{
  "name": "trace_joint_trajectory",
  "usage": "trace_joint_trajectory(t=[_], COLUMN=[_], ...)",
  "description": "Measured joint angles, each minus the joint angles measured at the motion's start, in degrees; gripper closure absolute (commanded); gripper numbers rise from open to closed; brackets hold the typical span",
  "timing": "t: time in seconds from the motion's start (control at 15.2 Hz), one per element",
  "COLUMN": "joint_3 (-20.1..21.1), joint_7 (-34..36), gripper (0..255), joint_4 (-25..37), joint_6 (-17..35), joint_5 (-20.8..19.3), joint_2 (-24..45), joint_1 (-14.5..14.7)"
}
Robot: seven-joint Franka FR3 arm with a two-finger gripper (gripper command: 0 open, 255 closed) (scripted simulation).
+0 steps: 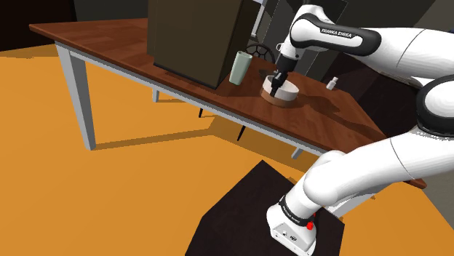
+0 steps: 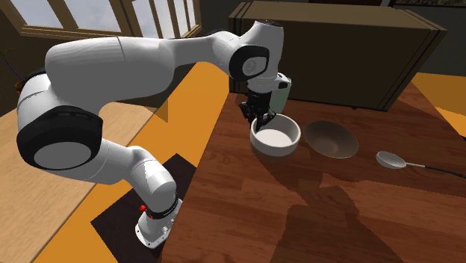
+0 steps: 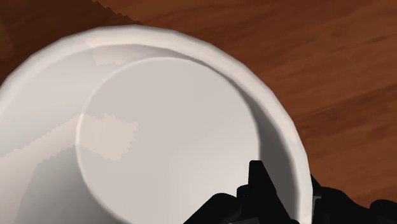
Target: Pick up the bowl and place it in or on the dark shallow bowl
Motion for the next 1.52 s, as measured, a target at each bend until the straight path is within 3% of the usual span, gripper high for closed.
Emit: trace_joint_trajectory(t=[1.39, 1.52], joint_3=[0.8, -0.5], joint_7=[-1.5, -3.1], gripper=[255, 255], joint_4=[19.6, 23.1], joint_6=[-15.7, -16.3], joint_5=[1.5, 1.8], joint_2=[4.0, 6.9], joint_1=[0.8, 0.7])
